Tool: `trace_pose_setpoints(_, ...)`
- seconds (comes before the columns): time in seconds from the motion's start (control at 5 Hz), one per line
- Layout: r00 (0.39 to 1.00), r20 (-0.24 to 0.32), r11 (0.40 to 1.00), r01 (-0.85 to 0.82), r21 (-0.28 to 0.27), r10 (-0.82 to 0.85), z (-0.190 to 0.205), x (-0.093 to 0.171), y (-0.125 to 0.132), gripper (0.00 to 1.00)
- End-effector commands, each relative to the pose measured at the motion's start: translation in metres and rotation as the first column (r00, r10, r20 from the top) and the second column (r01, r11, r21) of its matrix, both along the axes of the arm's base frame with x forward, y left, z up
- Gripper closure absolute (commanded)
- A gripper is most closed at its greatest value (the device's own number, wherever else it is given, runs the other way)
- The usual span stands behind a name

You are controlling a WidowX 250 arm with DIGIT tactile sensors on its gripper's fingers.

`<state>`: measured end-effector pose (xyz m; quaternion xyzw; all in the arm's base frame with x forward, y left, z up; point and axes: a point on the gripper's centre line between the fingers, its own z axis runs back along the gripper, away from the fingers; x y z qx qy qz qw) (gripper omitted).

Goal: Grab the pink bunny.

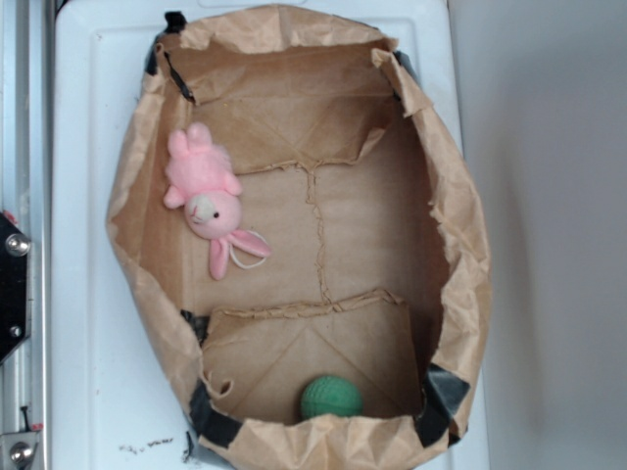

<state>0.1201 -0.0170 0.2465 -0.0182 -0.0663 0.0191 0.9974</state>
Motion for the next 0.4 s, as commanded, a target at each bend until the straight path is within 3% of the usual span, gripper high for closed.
trace_pose_setpoints(0.0, 1.0, 0.0, 1.0, 0.0, 0.0, 0.0, 0.0, 0.0, 0.0, 0.0)
trace_pose_setpoints(0.2, 1.0, 0.007, 1.0, 0.01, 0.019, -0.01, -0.015, 0.044, 0.026, 0.0)
